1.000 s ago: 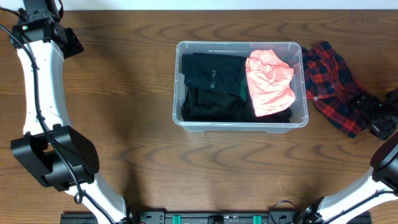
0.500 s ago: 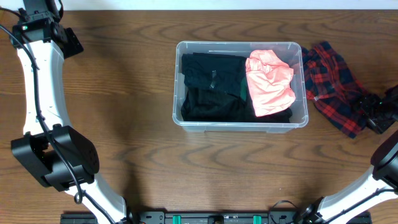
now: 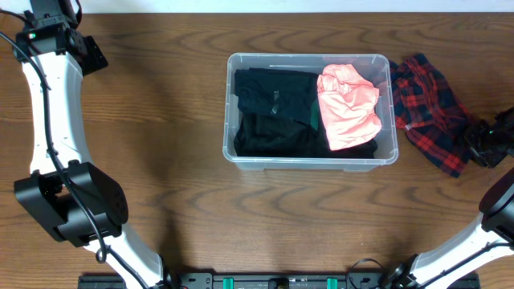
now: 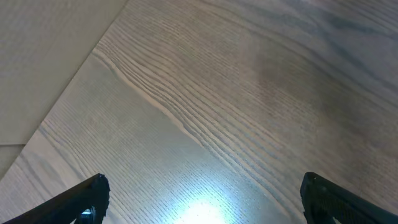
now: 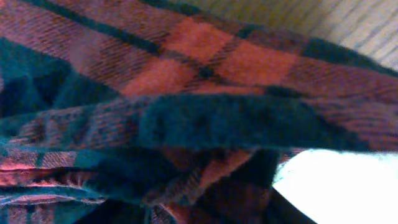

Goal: Pack container

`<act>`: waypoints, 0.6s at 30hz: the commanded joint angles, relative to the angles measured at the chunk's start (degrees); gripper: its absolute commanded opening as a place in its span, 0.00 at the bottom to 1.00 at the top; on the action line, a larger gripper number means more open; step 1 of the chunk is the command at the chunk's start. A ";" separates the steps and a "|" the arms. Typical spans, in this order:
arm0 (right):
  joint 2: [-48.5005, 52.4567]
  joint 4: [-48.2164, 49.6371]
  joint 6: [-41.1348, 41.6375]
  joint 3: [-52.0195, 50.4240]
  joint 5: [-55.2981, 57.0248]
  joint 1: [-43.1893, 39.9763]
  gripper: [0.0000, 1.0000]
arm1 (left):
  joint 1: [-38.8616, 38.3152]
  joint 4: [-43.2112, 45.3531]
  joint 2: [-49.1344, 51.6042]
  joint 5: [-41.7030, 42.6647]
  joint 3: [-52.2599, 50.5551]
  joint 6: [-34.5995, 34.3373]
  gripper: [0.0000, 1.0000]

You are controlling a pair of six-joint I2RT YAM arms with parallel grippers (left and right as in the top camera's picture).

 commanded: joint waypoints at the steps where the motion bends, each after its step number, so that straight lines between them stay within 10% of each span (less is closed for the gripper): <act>1: 4.81 -0.50 -0.68 -2.40 0.11 0.26 0.40 | 0.13 -0.15 0.28 -0.72 0.02 -0.09 0.98; 10: 4.81 -0.15 -0.72 -2.40 -1.57 0.26 0.03 | 0.13 -0.15 0.28 -0.72 0.02 -0.09 0.98; 18: 3.80 0.83 -3.78 -2.16 -6.43 0.20 0.01 | 0.13 -0.15 0.28 -0.72 0.02 -0.09 0.98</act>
